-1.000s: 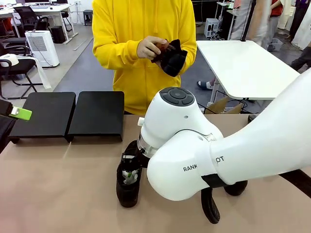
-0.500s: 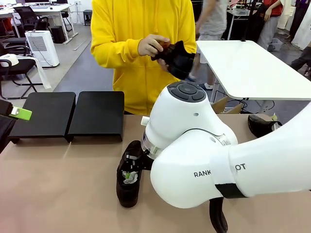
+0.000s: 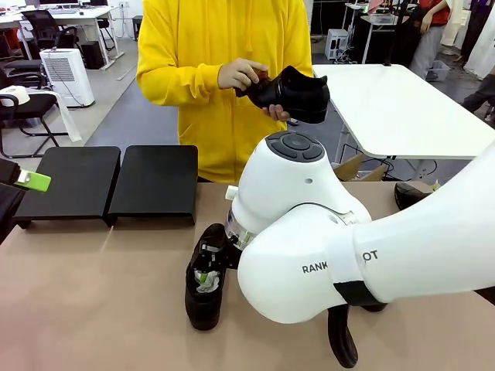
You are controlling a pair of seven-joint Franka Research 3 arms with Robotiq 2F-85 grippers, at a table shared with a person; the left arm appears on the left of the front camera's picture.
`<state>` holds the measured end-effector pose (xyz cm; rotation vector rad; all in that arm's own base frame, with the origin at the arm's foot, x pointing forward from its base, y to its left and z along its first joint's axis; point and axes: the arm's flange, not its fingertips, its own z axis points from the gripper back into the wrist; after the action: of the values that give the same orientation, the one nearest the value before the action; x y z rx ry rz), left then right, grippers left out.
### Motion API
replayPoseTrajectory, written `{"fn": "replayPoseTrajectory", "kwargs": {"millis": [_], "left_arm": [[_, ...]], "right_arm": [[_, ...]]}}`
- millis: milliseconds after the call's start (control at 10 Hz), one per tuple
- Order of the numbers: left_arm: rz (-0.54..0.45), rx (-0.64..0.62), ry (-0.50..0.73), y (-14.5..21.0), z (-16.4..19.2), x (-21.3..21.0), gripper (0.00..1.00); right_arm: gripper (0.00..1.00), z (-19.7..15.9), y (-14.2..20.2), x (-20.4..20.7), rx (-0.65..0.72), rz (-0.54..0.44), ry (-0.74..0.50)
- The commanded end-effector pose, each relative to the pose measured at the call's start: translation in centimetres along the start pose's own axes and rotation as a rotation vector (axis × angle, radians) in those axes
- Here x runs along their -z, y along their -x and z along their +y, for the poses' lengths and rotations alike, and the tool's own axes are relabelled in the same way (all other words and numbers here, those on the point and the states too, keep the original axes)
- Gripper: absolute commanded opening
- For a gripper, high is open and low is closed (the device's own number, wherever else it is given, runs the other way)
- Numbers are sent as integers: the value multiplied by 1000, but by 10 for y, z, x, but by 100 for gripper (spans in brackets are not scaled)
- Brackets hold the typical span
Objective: Organize the shoes by placing them on the stand.
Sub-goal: Place the Shoe from the middle of the table onto the Shoes Stand.
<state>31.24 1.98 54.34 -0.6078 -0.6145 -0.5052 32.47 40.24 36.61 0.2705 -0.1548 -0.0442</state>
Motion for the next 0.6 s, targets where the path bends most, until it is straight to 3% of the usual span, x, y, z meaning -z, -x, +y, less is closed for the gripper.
{"fn": "replayPoseTrajectory", "kwargs": {"millis": [0,200,300,500], "left_arm": [[-14,13,21,1,1,1,92],[-14,13,21,1,1,1,92],[0,0,0,0,0,0,92],[-66,-28,36,10,-41,21,92]], "right_arm": [[100,5,-4,0,-5,-14,-11],[100,0,0,0,0,0,0],[100,-12,2,-31,-33,-21,8],[100,-59,3,-75,57,-47,8]]}}
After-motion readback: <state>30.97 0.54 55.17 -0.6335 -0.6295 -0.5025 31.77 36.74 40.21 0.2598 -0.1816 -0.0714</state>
